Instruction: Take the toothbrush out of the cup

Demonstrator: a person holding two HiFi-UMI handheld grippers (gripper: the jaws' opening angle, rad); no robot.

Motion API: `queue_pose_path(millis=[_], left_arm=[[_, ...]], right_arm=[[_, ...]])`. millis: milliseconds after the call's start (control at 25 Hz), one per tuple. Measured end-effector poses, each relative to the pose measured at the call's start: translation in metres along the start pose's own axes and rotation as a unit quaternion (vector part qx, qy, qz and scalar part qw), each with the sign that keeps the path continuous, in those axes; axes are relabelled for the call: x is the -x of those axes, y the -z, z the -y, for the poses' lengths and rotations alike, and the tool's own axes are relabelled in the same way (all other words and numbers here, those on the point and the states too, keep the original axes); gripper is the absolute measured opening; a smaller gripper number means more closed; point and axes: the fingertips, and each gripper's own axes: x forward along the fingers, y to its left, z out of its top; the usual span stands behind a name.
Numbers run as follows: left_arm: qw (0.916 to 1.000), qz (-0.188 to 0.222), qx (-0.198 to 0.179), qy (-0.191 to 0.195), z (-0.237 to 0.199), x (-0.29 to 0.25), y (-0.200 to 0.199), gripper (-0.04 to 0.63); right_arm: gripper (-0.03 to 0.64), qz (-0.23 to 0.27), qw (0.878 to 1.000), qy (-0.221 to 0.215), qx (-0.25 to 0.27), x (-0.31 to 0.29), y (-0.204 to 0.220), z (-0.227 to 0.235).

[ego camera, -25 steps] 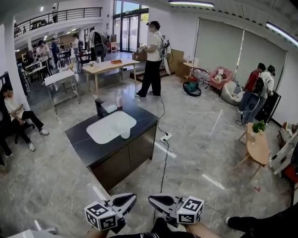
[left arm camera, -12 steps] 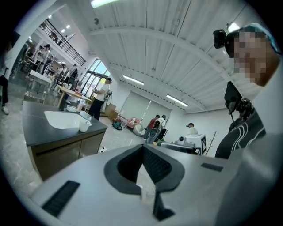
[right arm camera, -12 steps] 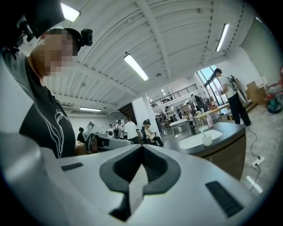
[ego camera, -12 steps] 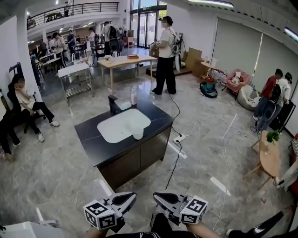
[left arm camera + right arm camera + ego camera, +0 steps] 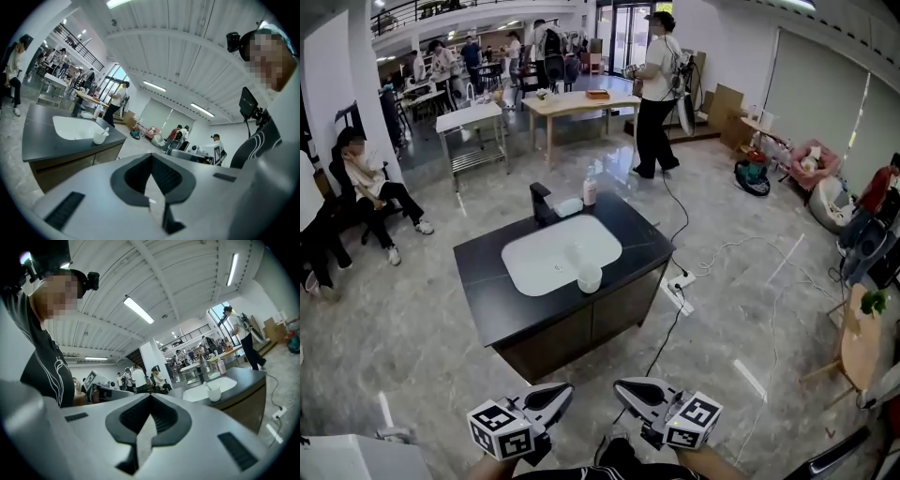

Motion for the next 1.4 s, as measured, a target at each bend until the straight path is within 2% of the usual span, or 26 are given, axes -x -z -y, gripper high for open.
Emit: queue_pose_path(millis=[320,680,1200,1320,1400], left_arm=[[0.9994,0.002,0.015,-0.032,-0.031,-0.054,-0.026,0.003],[0.9972,0.007,0.033,-0.067,-0.054,-0.093,-0.041,0.003],[0.9897,0.026,0.063,-0.126,-0.082,-0.097,-0.038,0.003],[0.9882,0.025,0.071,-0.134,-0.086,-0.096,-0.034,0.003],[0.9875,0.025,0.073,-0.138,-0.089,-0.095,-0.032,0.003]], right_arm=[[0.005,-0.014,1.0,-0.02,-0.007,-0.015,-0.022,0.066],[0.005,-0.017,0.998,-0.056,0.01,-0.032,-0.038,0.113],[0.008,-0.037,0.99,-0.095,0.101,-0.074,-0.039,0.157],[0.055,-0.05,0.98,-0.108,0.157,-0.086,-0.031,0.163],[0.062,-0.069,0.973,-0.109,0.189,-0.095,-0.023,0.168]])
